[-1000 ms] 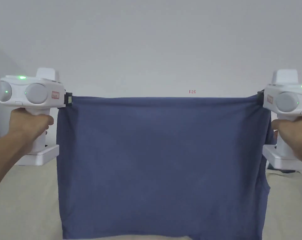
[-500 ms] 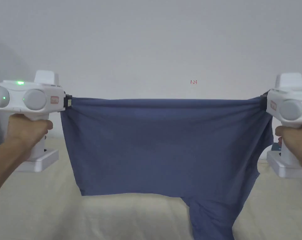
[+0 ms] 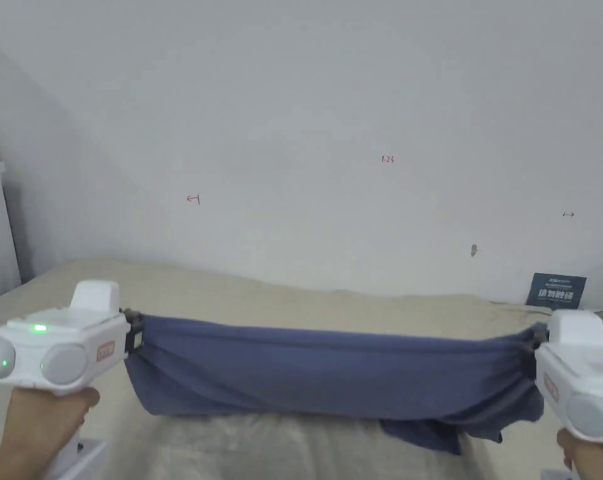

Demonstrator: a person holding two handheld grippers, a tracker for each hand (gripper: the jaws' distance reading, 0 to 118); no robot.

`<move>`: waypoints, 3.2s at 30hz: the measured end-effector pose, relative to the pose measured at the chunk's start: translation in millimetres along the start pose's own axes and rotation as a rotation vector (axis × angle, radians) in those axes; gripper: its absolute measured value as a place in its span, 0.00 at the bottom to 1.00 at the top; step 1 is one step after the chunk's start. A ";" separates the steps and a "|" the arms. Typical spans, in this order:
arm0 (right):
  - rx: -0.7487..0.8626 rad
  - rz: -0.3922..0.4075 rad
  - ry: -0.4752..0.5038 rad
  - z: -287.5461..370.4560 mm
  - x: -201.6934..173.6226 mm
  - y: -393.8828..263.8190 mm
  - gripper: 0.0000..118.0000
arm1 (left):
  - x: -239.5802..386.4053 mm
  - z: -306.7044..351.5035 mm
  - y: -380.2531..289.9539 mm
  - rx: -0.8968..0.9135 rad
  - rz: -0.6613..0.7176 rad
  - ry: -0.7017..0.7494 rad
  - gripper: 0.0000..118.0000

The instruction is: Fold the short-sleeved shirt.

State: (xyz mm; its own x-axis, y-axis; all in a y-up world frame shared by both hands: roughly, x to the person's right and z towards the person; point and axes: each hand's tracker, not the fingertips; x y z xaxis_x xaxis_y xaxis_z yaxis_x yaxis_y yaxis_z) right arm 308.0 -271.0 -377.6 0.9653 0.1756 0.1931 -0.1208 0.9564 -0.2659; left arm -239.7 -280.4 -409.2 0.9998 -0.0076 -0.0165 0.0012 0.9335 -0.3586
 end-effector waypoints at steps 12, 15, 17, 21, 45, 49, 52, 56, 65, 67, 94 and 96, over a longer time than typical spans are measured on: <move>-0.122 0.029 0.001 105.4 -15.7 -169.0 0.02 | -18.8 65.7 -164.0 -0.136 0.022 0.010 0.00; -0.157 0.035 -0.010 125.3 -19.0 -201.7 0.02 | -24.8 73.5 -196.0 -0.170 0.025 0.004 0.00; -0.183 0.047 -0.023 138.3 -20.5 -218.8 0.02 | -28.6 79.9 -213.7 -0.195 0.030 0.004 0.00; -0.279 0.039 -0.037 156.5 -22.4 -250.8 0.02 | -34.4 90.6 -247.5 -0.260 0.058 -0.005 0.00; -0.403 0.030 0.023 190.6 -26.0 -265.9 0.41 | -40.9 134.7 -283.9 -0.234 0.059 0.012 0.29; -0.280 0.018 0.058 200.5 -29.4 -243.5 0.47 | -38.8 160.2 -263.8 -0.088 0.092 0.000 0.54; -0.215 -0.065 0.092 197.1 -38.5 -222.8 0.47 | -26.1 168.3 -244.6 -0.032 0.108 -0.009 0.54; -0.107 -0.058 0.103 191.6 -58.8 -199.9 0.47 | -5.1 165.7 -222.8 0.004 0.098 0.004 0.51; 0.016 -0.093 0.112 194.5 -83.1 -179.0 0.00 | 38.3 170.7 -205.4 0.126 0.049 0.017 0.00; 0.025 -0.115 0.122 196.7 -83.7 -178.4 0.00 | 42.6 172.5 -203.8 0.124 0.060 0.010 0.00; -0.045 -0.016 0.180 197.1 -101.2 -202.9 0.00 | -36.1 88.2 -263.5 -0.632 0.217 0.034 0.57; -0.052 -0.023 0.186 197.6 -101.5 -204.4 0.00 | -30.7 84.9 -268.8 -0.648 0.194 0.067 0.57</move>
State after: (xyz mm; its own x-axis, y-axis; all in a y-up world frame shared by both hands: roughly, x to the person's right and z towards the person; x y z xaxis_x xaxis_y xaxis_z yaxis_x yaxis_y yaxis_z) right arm 189.0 -438.2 -156.2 0.9944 0.1033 0.0232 -0.0909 0.9456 -0.3124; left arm -269.2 -500.7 -233.1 0.9775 0.0966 -0.1877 -0.2104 0.5169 -0.8298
